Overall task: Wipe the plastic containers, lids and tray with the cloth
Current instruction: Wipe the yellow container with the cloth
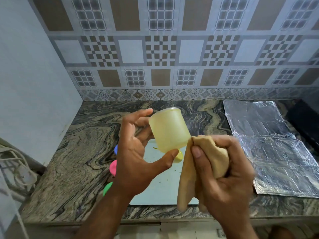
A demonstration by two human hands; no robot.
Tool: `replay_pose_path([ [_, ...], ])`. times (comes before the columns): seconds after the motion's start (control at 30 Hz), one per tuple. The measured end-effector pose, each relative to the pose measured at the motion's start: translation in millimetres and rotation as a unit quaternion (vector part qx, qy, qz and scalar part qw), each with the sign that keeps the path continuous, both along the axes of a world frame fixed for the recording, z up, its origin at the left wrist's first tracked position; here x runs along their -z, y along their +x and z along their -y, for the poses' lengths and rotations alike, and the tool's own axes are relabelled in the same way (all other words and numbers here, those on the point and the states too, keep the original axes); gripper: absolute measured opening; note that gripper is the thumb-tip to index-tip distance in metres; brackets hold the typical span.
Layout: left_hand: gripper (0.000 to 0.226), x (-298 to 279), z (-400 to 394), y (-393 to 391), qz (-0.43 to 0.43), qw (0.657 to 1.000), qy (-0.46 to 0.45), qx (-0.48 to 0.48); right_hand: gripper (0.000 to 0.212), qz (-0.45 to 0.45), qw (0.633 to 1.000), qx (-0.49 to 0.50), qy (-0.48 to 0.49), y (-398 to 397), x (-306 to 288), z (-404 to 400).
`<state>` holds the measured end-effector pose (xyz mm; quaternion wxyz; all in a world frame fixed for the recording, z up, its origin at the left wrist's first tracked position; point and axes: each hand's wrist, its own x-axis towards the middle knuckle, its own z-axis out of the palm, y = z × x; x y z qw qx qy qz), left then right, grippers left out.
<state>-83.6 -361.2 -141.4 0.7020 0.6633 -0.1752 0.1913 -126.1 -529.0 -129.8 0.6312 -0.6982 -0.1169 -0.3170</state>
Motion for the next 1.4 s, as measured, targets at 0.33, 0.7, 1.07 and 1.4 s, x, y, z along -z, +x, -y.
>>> replay_pose_path([
  [0.33,0.072,0.8,0.7,-1.3,-0.019,0.998,0.039,-0.041,0.010,0.034,0.995,0.023,-0.091,4.1,1.7,7.6],
  [0.7,0.073,-7.8,-7.3,-12.1,0.082,0.980,0.172,-0.060,0.012,-0.017,0.994,0.010,-0.109,20.1,-28.2,20.0],
  [1.07,0.076,-1.4,-3.5,-14.3,-0.017,1.000,-0.011,-0.007,0.010,0.001,1.000,-0.017,-0.002,6.7,-7.3,13.4],
  [1.4,0.079,-2.1,-7.8,-10.0,-0.001,0.995,0.084,-0.054,0.012,0.011,0.998,0.003,-0.059,-1.2,1.7,6.3],
])
